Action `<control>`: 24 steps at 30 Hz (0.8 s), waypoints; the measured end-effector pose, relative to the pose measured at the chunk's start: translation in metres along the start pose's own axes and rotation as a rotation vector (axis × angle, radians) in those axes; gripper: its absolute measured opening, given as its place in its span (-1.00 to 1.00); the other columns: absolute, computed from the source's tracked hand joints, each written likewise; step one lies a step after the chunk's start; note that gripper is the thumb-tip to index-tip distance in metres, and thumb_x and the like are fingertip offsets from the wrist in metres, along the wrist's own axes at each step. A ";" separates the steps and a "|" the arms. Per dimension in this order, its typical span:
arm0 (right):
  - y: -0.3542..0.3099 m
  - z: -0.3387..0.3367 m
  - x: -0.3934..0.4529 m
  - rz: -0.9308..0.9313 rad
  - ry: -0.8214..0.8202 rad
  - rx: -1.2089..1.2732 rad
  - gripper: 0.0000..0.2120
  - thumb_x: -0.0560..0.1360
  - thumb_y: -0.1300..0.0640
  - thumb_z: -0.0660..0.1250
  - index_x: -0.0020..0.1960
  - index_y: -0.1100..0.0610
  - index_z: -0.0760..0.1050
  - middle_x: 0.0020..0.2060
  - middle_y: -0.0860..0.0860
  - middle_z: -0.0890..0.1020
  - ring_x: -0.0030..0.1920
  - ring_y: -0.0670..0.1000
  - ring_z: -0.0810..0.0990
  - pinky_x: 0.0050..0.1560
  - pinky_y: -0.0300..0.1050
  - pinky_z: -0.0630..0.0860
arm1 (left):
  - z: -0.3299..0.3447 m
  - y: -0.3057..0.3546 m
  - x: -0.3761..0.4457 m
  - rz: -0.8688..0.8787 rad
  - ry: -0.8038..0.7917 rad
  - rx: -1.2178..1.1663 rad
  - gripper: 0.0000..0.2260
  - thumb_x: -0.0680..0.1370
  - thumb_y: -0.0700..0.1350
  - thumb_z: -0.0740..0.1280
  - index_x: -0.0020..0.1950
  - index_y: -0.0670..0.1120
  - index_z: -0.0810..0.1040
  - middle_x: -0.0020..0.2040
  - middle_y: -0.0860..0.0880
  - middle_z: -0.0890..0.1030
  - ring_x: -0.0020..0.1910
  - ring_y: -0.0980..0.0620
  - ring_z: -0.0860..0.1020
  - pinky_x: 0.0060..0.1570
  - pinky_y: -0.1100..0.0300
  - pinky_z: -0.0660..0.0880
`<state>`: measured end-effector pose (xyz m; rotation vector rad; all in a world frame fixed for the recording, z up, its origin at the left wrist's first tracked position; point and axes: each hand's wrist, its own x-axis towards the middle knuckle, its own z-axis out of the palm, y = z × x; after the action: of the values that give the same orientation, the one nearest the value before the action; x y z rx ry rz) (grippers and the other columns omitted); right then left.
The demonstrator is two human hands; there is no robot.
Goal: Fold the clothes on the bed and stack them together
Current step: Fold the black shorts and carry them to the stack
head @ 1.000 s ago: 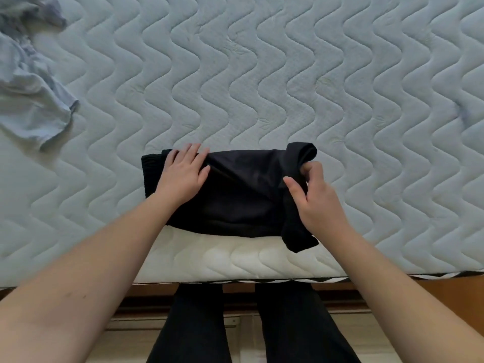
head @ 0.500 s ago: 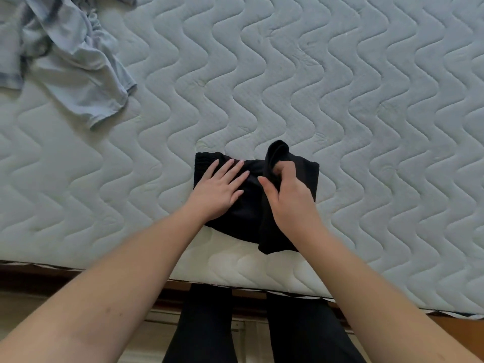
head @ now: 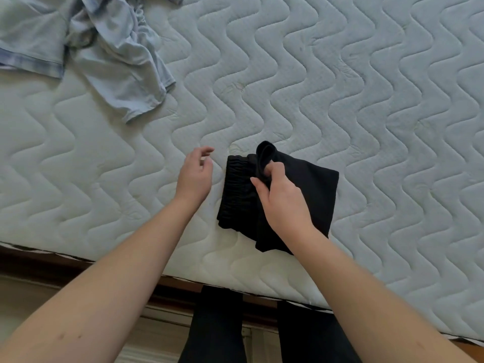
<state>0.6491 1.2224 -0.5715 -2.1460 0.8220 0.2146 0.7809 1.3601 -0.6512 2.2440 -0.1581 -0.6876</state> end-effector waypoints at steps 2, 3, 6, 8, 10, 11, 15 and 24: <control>-0.005 0.011 0.004 -0.007 -0.015 -0.001 -0.72 0.61 -0.08 0.22 0.16 0.10 0.34 -0.11 0.03 0.64 -0.18 0.13 0.63 -0.18 0.06 0.54 | -0.004 -0.006 0.006 -0.263 -0.082 -0.214 -0.76 0.68 -0.07 0.10 0.25 -0.03 0.49 0.09 -0.04 0.56 -0.03 0.05 0.53 0.03 0.17 0.42; -0.007 0.017 0.006 -0.017 -0.020 -0.012 -0.73 0.61 -0.08 0.22 0.16 0.10 0.34 -0.07 0.03 0.64 -0.18 0.15 0.63 -0.20 0.06 0.53 | -0.004 -0.006 0.007 -0.356 -0.115 -0.314 -0.76 0.69 -0.04 0.07 0.23 -0.03 0.49 0.08 -0.05 0.55 -0.08 0.05 0.54 -0.01 0.15 0.43; -0.011 0.038 0.013 -0.013 -0.053 -0.017 -0.77 0.62 -0.08 0.22 0.11 0.05 0.32 0.18 0.01 0.60 -0.13 0.19 0.63 -0.24 0.01 0.46 | -0.004 -0.002 0.006 -0.439 -0.194 -0.378 -0.66 0.70 0.05 -0.02 0.20 -0.03 0.49 0.09 -0.05 0.57 -0.11 0.04 0.57 0.08 0.09 0.47; -0.008 0.051 0.018 0.016 -0.102 0.026 -0.81 0.62 -0.09 0.20 0.10 0.00 0.30 0.46 -0.02 0.38 -0.06 0.17 0.63 -0.21 -0.04 0.41 | -0.004 0.000 0.004 -0.451 -0.238 -0.404 -0.55 0.70 0.15 -0.09 0.21 -0.02 0.51 0.11 -0.02 0.59 -0.03 0.02 0.59 0.15 0.06 0.47; -0.002 0.059 0.022 0.016 -0.191 0.100 -0.81 0.62 -0.12 0.17 0.16 -0.07 0.30 0.56 -0.08 0.15 -0.04 0.10 0.63 -0.13 -0.05 0.43 | -0.003 0.002 0.004 -0.469 -0.259 -0.429 -0.47 0.67 0.22 -0.15 0.18 -0.01 0.53 0.11 0.00 0.61 0.02 0.03 0.60 0.12 0.09 0.50; 0.003 0.060 0.023 -0.007 -0.238 0.133 -0.79 0.63 -0.13 0.15 0.23 -0.10 0.30 0.57 -0.12 0.10 -0.01 0.05 0.63 -0.06 -0.04 0.48 | -0.002 0.003 0.005 -0.475 -0.262 -0.439 -0.45 0.66 0.25 -0.16 0.15 0.01 0.54 0.08 0.02 0.62 0.01 0.05 0.61 0.06 0.14 0.53; 0.028 0.041 0.023 -0.101 -0.208 0.252 -0.74 0.63 -0.02 0.17 0.32 -0.13 0.36 0.42 -0.22 0.37 -0.01 -0.20 0.62 0.14 -0.15 0.50 | 0.004 0.012 0.010 -0.470 -0.327 -0.393 -0.45 0.58 0.39 -0.03 0.02 0.08 0.60 -0.05 0.11 0.68 -0.04 0.12 0.65 0.00 0.21 0.55; 0.138 -0.023 0.041 0.635 0.180 0.198 -0.30 0.45 -0.15 0.45 0.42 0.14 0.28 0.30 0.10 0.45 0.30 0.12 0.46 0.35 0.10 0.39 | 0.022 0.005 0.022 -0.429 -0.441 -0.236 -0.61 0.42 0.01 0.55 0.19 -0.08 0.60 0.09 -0.01 0.68 0.06 0.06 0.63 0.02 0.22 0.53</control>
<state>0.5919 1.1222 -0.6606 -1.6808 1.5505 0.2505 0.7884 1.3355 -0.6694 1.8843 0.1900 -1.3541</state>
